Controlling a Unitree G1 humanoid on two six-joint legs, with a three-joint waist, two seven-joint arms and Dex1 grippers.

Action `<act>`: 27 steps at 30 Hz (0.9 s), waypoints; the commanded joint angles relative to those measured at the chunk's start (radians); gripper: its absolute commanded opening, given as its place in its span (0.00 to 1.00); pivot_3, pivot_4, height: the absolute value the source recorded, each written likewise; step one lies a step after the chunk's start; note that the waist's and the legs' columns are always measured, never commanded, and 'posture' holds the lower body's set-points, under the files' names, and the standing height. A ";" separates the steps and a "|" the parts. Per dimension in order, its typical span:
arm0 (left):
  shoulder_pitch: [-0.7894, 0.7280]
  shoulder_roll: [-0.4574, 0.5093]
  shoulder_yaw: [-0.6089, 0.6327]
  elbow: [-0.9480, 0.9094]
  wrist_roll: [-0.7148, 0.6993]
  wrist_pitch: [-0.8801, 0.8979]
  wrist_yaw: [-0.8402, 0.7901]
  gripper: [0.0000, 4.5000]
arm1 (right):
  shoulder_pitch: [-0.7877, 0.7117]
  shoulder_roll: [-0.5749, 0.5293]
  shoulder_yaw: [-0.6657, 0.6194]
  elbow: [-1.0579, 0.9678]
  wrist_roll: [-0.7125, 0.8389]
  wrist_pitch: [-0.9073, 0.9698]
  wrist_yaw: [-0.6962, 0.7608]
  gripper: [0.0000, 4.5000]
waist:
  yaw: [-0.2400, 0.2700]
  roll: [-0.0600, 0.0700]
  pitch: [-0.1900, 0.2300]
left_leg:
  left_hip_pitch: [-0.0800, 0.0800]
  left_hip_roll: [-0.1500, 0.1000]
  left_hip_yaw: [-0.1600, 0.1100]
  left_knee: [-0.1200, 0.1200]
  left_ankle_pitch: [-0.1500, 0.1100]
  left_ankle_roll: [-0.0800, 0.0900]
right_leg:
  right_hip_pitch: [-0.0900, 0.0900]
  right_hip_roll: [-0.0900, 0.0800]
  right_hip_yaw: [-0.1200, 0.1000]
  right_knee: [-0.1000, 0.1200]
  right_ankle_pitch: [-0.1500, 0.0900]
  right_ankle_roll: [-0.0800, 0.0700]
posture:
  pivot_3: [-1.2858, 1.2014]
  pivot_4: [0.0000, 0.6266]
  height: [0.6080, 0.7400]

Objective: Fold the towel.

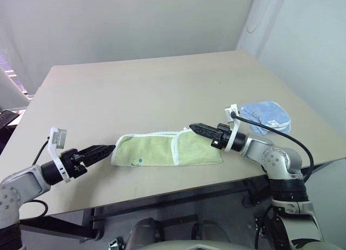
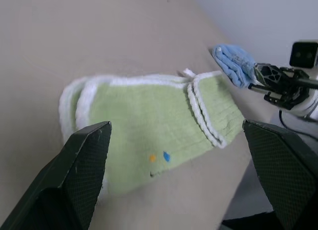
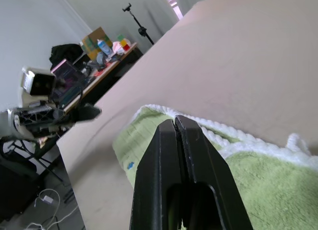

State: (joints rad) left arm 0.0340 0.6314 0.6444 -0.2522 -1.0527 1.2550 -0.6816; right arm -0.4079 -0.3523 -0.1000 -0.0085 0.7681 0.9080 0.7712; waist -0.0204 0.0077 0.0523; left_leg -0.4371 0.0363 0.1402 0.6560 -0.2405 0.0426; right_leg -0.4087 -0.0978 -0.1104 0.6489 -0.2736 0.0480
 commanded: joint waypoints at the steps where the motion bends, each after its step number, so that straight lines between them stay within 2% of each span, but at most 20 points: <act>1: 0.031 -0.038 0.075 -0.002 -0.148 0.101 0.117 0.99 | -0.042 0.019 -0.005 0.014 0.012 0.003 -0.012 0.00 | 0.000 -0.001 0.000 | 0.000 0.000 0.000 -0.002 0.000 -0.001 | 0.000 0.000 0.000 0.000 0.000 0.000 | 0.52 0.00 0.88; 7: 0.122 -0.088 0.123 0.018 -0.387 0.118 0.302 0.99 | -0.054 0.014 -0.022 0.029 0.035 0.070 -0.027 0.00 | 0.001 -0.001 0.000 | 0.001 -0.001 0.000 -0.007 0.003 -0.004 | -0.003 0.000 0.000 -0.001 -0.001 -0.001 | 0.52 0.00 0.88; 15: 0.152 -0.112 0.055 0.107 -0.474 0.055 0.474 0.99 | -0.039 -0.002 -0.033 0.020 0.027 0.075 -0.040 0.00 | 0.001 -0.001 0.000 | 0.001 -0.001 0.000 -0.008 0.002 -0.004 | -0.004 -0.001 0.000 -0.002 0.000 -0.003 | 0.52 0.00 0.88; 18: 0.121 -0.123 0.020 0.189 -0.512 0.032 0.560 0.99 | -0.039 -0.001 -0.038 0.017 0.024 0.068 -0.049 0.00 | 0.001 0.000 -0.001 | 0.001 -0.001 0.000 -0.010 0.002 -0.004 | -0.004 -0.001 0.000 -0.003 0.001 -0.005 | 0.52 0.00 0.88; 27: -0.005 -0.161 -0.090 0.309 -0.517 -0.025 0.653 0.99 | -0.025 -0.001 -0.057 0.014 0.013 0.062 -0.081 0.00 | 0.014 0.006 -0.003 | 0.001 -0.002 0.000 -0.011 0.002 -0.004 | -0.004 -0.003 -0.001 -0.003 0.002 -0.006 | 0.52 0.00 0.88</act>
State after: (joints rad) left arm 0.0542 0.4788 0.5888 0.0297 -1.5811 1.2522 -0.0481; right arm -0.4280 -0.3511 -0.1305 0.0273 0.7690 0.9832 0.6955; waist -0.0066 0.0137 0.0492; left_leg -0.4366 0.0339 0.1403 0.6445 -0.2380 0.0383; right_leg -0.4130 -0.1014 -0.1124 0.6461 -0.2709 0.0410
